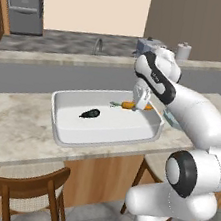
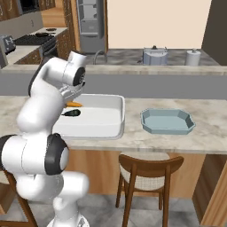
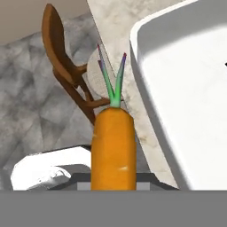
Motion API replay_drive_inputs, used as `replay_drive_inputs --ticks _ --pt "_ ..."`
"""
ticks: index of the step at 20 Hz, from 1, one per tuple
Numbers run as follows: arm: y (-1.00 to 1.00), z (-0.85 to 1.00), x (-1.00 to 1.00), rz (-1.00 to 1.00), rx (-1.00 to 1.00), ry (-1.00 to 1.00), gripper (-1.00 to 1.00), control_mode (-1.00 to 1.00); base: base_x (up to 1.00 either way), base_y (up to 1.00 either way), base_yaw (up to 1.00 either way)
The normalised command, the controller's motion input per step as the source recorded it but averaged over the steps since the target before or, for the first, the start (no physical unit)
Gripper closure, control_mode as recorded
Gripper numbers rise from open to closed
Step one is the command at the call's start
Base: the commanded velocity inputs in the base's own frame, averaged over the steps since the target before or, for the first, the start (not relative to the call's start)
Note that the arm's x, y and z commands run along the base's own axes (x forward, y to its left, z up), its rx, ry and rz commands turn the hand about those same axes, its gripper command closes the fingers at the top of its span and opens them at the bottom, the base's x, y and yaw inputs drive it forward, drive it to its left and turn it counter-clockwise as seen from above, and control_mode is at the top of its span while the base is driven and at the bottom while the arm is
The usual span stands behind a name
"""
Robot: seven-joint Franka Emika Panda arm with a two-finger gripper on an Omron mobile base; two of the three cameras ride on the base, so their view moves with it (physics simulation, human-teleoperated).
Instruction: Place the cold items (carrot and eggplant) from the fridge in one tupperware on the dining counter. Place the warm items (kebab skewer and hot dog) in the stove area in another tupperware.
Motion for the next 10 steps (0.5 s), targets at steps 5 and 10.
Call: replay_drive_inputs --ticks 5,10 --pt "0.00 -0.54 0.69 0.02 -0.05 0.00 1.00 -1.00 0.00 0.00 0.00" --pt "0.00 -0.60 0.55 0.00 -0.06 -0.03 1.00 -1.00 0.00 0.00 0.00"
